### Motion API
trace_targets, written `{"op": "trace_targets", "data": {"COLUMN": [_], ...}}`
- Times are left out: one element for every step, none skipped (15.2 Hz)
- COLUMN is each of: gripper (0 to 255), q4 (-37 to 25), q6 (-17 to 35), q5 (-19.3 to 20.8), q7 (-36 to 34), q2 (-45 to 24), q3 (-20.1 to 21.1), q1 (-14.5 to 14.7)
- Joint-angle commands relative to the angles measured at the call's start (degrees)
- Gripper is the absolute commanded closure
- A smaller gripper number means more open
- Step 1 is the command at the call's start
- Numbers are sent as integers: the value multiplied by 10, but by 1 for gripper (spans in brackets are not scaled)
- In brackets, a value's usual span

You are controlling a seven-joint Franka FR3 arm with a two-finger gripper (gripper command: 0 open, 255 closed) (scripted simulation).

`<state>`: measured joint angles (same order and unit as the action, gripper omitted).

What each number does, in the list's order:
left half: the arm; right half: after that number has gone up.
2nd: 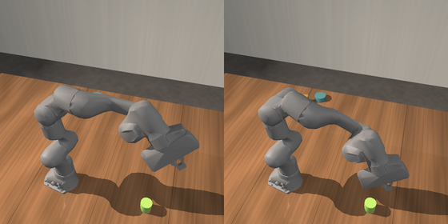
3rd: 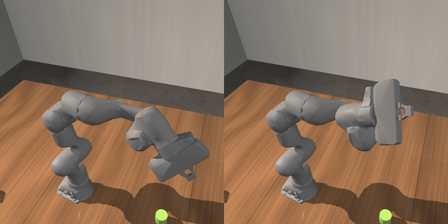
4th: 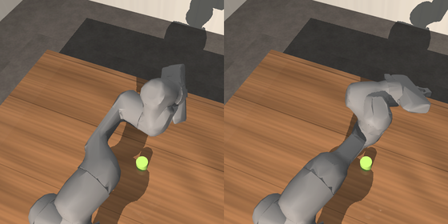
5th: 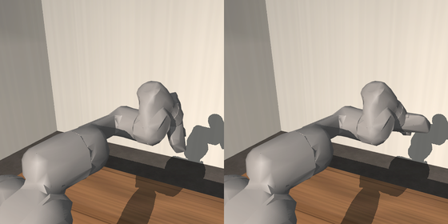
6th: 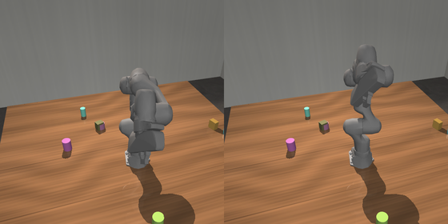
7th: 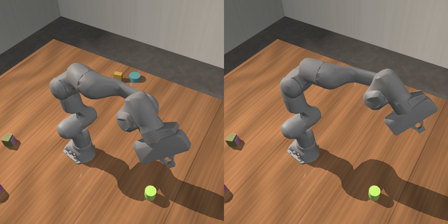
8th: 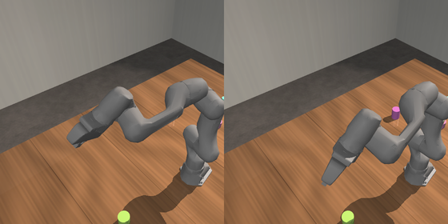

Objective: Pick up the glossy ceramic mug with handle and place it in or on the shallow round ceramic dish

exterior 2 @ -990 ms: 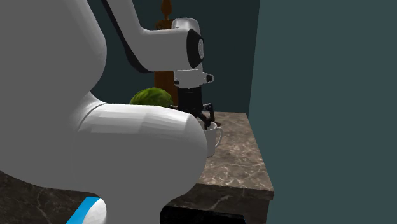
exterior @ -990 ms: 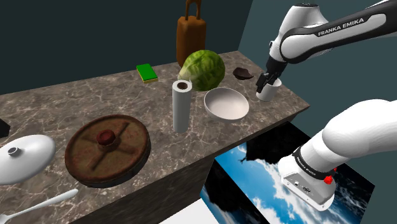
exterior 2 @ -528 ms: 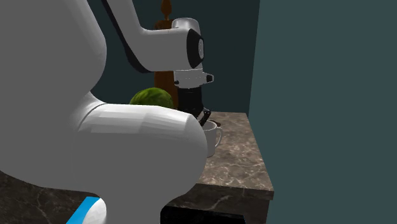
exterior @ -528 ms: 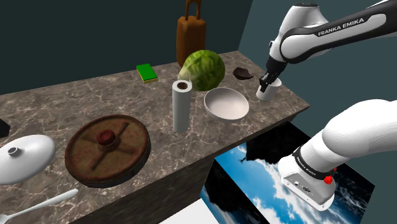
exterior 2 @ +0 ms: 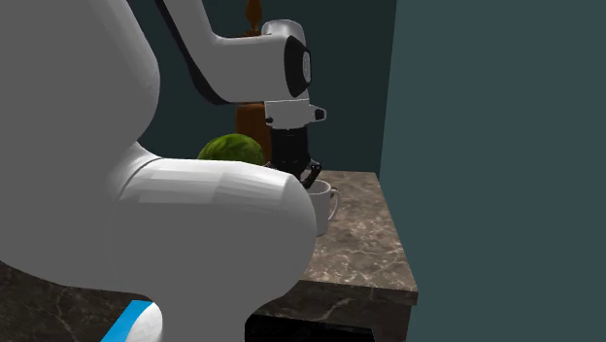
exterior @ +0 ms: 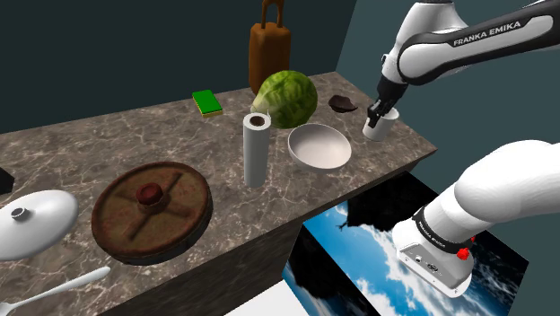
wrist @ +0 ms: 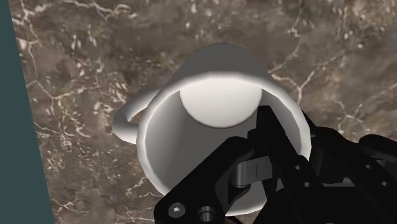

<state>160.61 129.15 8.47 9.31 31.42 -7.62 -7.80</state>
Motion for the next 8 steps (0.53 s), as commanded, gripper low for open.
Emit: {"op": "trace_targets", "data": {"gripper": [255, 255, 255, 255, 255, 255, 255, 255], "q4": [-9, -14, -19, -24, -29, -34, -39, -45], "q6": [-19, -29, -39, -48, -58, -68, -77, -86], "q5": [-1, -2, -3, -4, -4, -5, -6, -7], "q7": [1, 2, 2, 3, 3, 4, 4, 4], "q2": [9, 14, 20, 24, 29, 34, 38, 42], "q3": [1, 1, 2, 3, 3, 4, 5, 5], "q1": [0, 1, 1, 1, 1, 2, 2, 2]}}
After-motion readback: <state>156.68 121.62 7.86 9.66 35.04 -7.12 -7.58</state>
